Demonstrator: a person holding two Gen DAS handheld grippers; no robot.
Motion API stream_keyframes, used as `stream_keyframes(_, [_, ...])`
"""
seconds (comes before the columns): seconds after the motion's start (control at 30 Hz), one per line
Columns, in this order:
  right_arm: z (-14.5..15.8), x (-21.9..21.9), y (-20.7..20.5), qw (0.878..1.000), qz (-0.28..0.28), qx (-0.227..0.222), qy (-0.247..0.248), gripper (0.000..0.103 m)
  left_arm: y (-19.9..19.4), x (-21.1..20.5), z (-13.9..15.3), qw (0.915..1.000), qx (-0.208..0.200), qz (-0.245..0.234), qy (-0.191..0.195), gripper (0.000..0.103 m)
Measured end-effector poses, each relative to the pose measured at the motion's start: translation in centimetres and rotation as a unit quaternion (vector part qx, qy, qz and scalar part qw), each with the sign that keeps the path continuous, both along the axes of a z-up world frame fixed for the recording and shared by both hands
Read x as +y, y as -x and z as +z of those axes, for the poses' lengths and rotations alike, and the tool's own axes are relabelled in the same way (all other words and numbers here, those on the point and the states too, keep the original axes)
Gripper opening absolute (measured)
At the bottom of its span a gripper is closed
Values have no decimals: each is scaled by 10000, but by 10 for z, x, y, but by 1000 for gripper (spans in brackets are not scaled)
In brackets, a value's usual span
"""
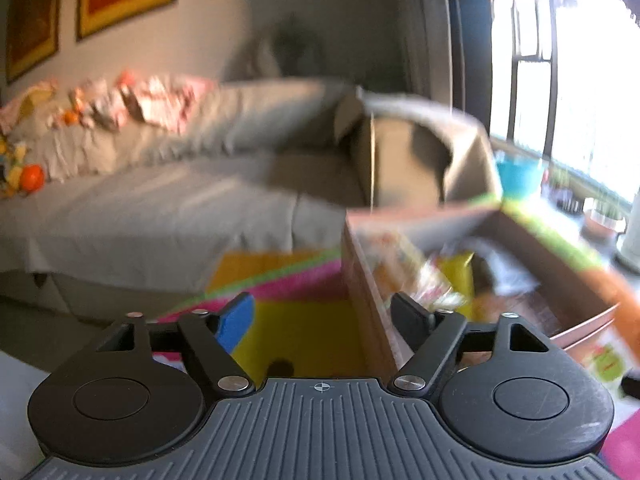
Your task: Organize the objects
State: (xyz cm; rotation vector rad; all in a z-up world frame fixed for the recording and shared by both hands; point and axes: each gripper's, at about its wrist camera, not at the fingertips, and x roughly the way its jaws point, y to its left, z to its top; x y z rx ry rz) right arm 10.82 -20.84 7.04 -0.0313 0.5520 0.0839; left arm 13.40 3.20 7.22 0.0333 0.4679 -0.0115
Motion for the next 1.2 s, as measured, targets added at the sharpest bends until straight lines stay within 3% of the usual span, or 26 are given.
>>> stream_keyframes(0.07, [0, -1, 20, 10000, -17, 45, -24, 103, 32, -1, 16, 9996, -218, 20, 157, 79])
stream_keyframes(0.17, [-8, 1, 48, 9995, 100, 249, -181, 103, 80, -7, 14, 9998, -98, -156, 100, 79])
stream_keyframes(0.27, [-23, 9, 68, 9988, 222, 411, -143, 103, 125, -12, -16, 9990, 264, -288, 212, 79])
stream_keyframes(0.37, [-39, 15, 76, 9978, 172, 628, -102, 103, 146, -14, -47, 9981, 534, -161, 246, 79])
stream_keyframes(0.43, [-48, 17, 77, 9970, 138, 763, -75, 103, 151, -14, -61, 9967, 742, -126, 309, 79])
stream_keyframes(0.53, [-50, 19, 79, 9971, 123, 748, -41, 103, 152, -20, -72, 9971, 742, -80, 175, 80])
stream_keyframes(0.67, [-55, 16, 85, 9986, 76, 503, -146, 103, 150, -30, -72, 9970, 764, -91, 68, 81])
stream_keyframes(1.2, [-56, 24, 77, 9986, -106, 518, -44, 103, 149, -34, -73, 9966, 809, 28, 121, 85])
